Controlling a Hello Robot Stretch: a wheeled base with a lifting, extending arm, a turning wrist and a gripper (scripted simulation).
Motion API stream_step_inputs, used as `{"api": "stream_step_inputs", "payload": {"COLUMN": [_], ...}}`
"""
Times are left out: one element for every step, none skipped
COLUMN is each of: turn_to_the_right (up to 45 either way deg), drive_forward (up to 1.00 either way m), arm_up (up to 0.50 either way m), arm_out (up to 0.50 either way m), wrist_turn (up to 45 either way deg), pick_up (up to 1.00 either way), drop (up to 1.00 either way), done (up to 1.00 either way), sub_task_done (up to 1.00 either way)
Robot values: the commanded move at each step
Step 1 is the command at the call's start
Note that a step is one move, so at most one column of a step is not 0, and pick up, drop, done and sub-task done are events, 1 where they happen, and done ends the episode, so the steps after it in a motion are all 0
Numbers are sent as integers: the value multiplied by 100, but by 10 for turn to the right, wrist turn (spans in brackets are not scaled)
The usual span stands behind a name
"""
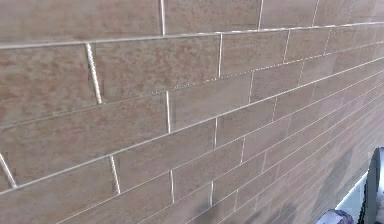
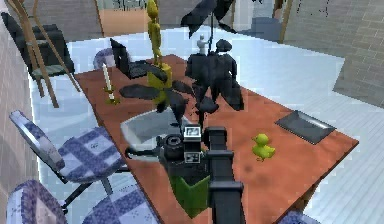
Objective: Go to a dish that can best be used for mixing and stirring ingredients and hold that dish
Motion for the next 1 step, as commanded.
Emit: {"api": "stream_step_inputs", "payload": {"turn_to_the_right": [0], "drive_forward": [0], "arm_up": [0], "arm_out": [0], "wrist_turn": [0], "pick_up": [0], "drop": [0], "done": [100], "sub_task_done": [0]}}
